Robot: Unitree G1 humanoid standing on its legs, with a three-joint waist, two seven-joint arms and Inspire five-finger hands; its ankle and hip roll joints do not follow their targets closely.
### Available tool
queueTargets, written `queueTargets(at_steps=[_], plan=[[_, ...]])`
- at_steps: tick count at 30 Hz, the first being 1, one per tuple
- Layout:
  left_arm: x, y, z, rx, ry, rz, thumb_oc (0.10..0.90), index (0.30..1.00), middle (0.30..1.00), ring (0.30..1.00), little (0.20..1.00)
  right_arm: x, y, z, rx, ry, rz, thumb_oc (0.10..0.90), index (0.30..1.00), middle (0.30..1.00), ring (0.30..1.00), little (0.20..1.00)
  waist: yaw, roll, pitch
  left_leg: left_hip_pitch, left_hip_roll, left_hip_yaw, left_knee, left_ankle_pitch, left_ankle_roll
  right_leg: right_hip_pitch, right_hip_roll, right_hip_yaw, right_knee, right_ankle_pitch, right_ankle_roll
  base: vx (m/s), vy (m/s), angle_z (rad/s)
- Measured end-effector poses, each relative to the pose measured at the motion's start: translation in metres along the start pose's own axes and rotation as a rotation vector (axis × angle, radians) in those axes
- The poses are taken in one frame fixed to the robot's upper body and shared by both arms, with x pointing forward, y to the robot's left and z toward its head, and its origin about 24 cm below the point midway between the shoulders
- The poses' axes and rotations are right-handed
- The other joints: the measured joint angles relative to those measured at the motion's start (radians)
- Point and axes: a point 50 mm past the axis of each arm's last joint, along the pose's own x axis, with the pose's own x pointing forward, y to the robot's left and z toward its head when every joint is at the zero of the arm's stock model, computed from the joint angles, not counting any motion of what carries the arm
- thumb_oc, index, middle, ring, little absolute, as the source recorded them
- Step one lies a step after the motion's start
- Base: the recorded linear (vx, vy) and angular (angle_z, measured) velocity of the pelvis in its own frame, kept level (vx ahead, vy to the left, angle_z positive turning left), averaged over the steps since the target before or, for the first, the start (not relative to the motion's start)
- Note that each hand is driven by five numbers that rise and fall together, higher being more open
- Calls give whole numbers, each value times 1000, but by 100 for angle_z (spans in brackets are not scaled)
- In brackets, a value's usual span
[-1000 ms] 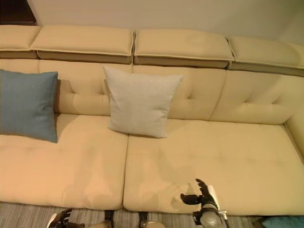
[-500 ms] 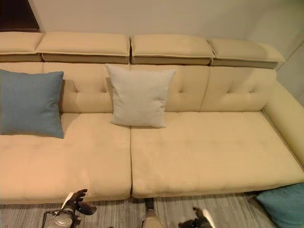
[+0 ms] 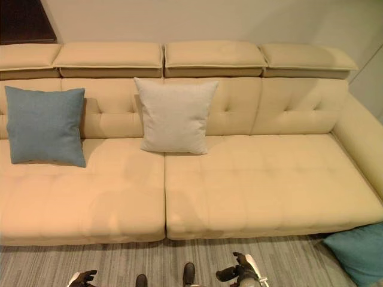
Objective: Pick up all the scattered cushions and arrange them neatly on the sofa.
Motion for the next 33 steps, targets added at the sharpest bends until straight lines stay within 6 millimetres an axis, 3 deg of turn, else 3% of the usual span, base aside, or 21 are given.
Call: queueTargets(at_steps=[3, 6, 10, 13, 17, 18, 20, 22, 23, 24, 25, 26, 28, 29, 30, 31, 33], plan=[[1, -2, 8, 6, -24, -8, 800, 900, 900, 900, 900, -1, -3, -7, -4, 17, -7, 800, 900, 900, 900, 900, -3, 0, -29, -20, 34, -10, -5, -3, -5, 6, 38, 22, -37, 4, 2, -58, -91, -25], [3, -5, 25, 34, -79, -18, 800, 900, 900, 900, 900, -5, -2, -26, -11, 75, -4, 800, 900, 900, 900, 900, -17, -3, -30, -37, 41, -31, 26, 2, -14, 4, 47, 19, -28, 20, -37, -81, -68, 13], [2, -15, 41, 41, -131, -48, 800, 900, 900, 900, 900, -8, -9, -43, -27, 135, -17, 800, 900, 900, 900, 900, -28, 24, -14, -33, 44, -32, 67, -7, -32, 18, 57, 20, -34, 20, -38, -100, 19, -3], [2, -24, 46, 35, -134, -68, 800, 900, 900, 900, 900, -5, -16, -38, -32, 125, -33, 800, 900, 900, 900, 900, -25, 19, 23, -55, 12, -147, 150, -26, -49, 12, 39, 82, -34, 39, -74, -96, 84, -45], [1, -34, 45, 29, -114, -93, 800, 900, 900, 900, 900, -3, -25, -34, -40, 112, -63, 800, 900, 900, 900, 900, -41, 29, 35, -53, -16, -227, 177, -69, -49, -10, 17, 126, -30, 58, -59, -103, 170, -47], [1, -34, 46, 26, -116, -94, 800, 900, 900, 900, 900, -2, -26, -32, -36, 109, -68, 800, 900, 900, 900, 900, -32, 27, 35, -51, -36, -263, 172, -88, -31, -31, 16, 163, -19, 63, -51, -92, 206, -84], [2, -31, 50, 29, -124, -85, 800, 900, 900, 900, 900, -1, -26, -26, -34, 90, -73, 800, 900, 900, 900, 900, -39, 3, 49, -51, -78, -243, 157, -93, -19, -57, -23, 211, -22, 80, -32, -156, 250, -88], [3, -24, 49, 36, -122, -67, 800, 900, 900, 900, 900, -3, -16, -31, -23, 113, -50, 800, 900, 900, 900, 900, -57, -46, 50, -54, -132, -210, 165, -84, 6, -84, -54, 255, -31, 87, -9, -184, 193, -60], [4, -21, 49, 37, -127, -61, 800, 900, 900, 900, 900, -4, -12, -31, -16, 115, -45, 800, 900, 900, 900, 900, -54, -54, 49, -67, -152, -211, 177, -88, 23, -105, -58, 286, -33, 67, 18, -192, 177, -103], [5, -17, 51, 40, -131, -52, 800, 900, 900, 900, 900, -3, -10, -26, -14, 102, -39, 800, 900, 900, 900, 900, -54, -58, 51, -96, -154, -183, 189, -76, 68, -131, -68, 289, -43, 19, 81, -232, 196, -131], [6, -13, 56, 42, -142, -41, 800, 900, 900, 900, 900, -2, -5, -19, -1, 90, -28, 800, 900, 900, 900, 900, -57, -56, 55, -127, -140, -124, 183, -55, 93, -182, -66, 249, -11, 7, 102, -288, 183, -166], [7, -7, 56, 50, -143, -26, 800, 900, 900, 900, 900, -3, 5, -18, 9, 103, -6, 800, 900, 900, 900, 900, -55, -63, 61, -138, -129, -57, 178, -44, 106, -208, -60, 178, 35, 5, 100, -351, 248, -158], [7, -3, 53, 56, -133, -16, 800, 900, 900, 900, 900, -3, 7, -18, 13, 103, 0, 800, 900, 900, 900, 900, -42, -43, 77, -118, -108, 8, 139, -33, 121, -193, -58, 110, 83, 3, 98, -269, 210, -122], [8, -2, 53, 59, -133, -17, 800, 900, 900, 900, 900, -3, 5, -19, 5, 105, -5, 800, 900, 900, 900, 900, -46, -23, 92, -113, -91, 37, 141, -23, 131, -165, -69, 46, 142, -13, 94, -152, 99, -112], [8, -2, 52, 57, -132, -16, 800, 900, 900, 900, 900, -4, 4, -23, 2, 115, -7, 800, 900, 900, 900, 900, -19, -5, 100, -75, -75, 77, 95, -4, 139, -146, -79, -7, 255, -54, 99, -211, 68, -98], [7, -1, 49, 58, -123, -12, 800, 900, 900, 900, 900, -6, 1, -34, 13, 140, -14, 800, 900, 900, 900, 900, -23, 28, 98, -56, -56, 98, 71, 7, 140, -44, -82, -2, 319, -130, 124, -169, 40, -104], [7, 3, 44, 63, -112, -5, 800, 900, 900, 900, 900, -8, 4, -38, 28, 156, -9, 800, 900, 900, 900, 900, 9, 31, 89, -45, -38, 167, 39, 30, 121, 22, -93, -32, 330, -198, 121, -189, -33, -95]])
